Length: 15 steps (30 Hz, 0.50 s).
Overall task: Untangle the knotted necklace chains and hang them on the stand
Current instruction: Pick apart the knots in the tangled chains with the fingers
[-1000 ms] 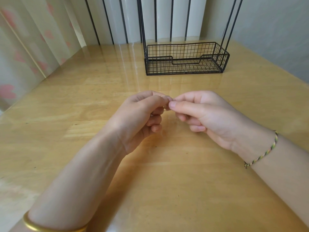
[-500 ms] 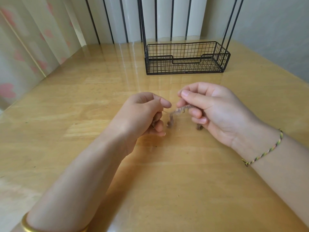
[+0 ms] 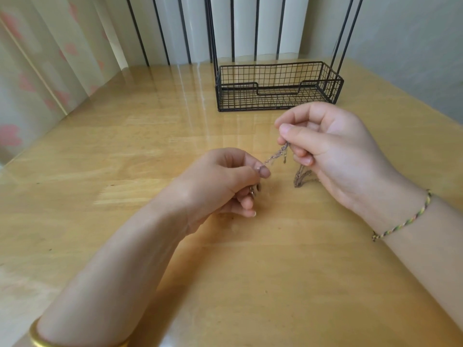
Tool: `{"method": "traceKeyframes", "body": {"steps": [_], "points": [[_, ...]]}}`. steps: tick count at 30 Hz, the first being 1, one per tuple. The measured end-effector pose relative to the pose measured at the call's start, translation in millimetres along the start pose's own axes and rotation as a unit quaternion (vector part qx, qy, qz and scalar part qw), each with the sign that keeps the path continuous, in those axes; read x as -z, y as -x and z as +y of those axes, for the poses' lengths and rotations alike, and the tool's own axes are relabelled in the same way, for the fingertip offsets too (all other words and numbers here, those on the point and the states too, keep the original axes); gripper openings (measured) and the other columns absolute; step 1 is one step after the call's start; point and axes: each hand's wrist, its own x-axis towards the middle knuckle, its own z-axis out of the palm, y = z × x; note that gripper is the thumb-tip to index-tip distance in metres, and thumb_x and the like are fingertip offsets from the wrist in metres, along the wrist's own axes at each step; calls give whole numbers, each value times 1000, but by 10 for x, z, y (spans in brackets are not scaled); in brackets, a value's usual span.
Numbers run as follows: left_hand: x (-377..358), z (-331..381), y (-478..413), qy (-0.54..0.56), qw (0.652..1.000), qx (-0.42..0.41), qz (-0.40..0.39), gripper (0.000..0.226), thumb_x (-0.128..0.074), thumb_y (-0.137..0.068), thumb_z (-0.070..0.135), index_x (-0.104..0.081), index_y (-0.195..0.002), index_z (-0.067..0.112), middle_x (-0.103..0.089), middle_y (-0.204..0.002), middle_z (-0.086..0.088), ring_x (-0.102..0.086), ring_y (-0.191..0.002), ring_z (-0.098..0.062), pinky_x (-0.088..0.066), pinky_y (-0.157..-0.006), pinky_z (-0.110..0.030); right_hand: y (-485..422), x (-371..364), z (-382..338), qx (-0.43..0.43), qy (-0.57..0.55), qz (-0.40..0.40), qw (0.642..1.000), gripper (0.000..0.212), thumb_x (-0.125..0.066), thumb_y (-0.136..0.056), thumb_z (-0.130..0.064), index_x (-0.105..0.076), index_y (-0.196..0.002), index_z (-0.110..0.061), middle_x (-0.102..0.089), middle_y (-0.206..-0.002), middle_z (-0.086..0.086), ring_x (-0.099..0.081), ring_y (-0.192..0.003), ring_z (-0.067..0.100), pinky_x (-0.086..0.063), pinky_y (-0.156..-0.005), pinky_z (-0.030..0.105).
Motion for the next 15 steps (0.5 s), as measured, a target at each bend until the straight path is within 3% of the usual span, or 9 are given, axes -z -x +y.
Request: {"method": "traceKeyframes", "body": {"steps": [3,7,11,15], "points": [[38,-13,-34,-22,996,-39,77,10,-56,-91,6,-62,-83,8,-49,-58,-4,-51,-44,-12,-51,-52,-24,11,0,-20,23,104,-7,994,13,-64,-81,-3,-66,-79,-15,-58,-68,-3,-46,-51,-1,-36,-47,14],[54,-22,-47,-53,988,-79,124,11,-56,-91,6,-59,-81,9,-52,-54,-1,-54,-44,-12,-54,-52,-25,39,-38,-17,14,174,-38,984,6,-71,-77,-10,-71,-77,-16,-59,-68,1,-48,-59,7,-40,-54,21],[67,-30,-48,-74,985,-97,121,8,-55,-89,3,-59,-84,8,-55,-53,-1,-56,-45,-12,-54,-52,-25,42,-45,-32,23,223,-52,973,5,-74,-75,-15,-72,-73,-20,-45,-59,-5,-38,-52,5,-32,-49,18],[66,-46,-52,-103,983,-110,109,10,-57,-87,1,-58,-83,10,-55,-49,5,-57,-45,-11,-51,-50,-22,42,-44,-32,18,219,-47,974,8,-72,-77,-15,-71,-70,-19,-52,-61,-1,-41,-54,7,-35,-51,20]]}}
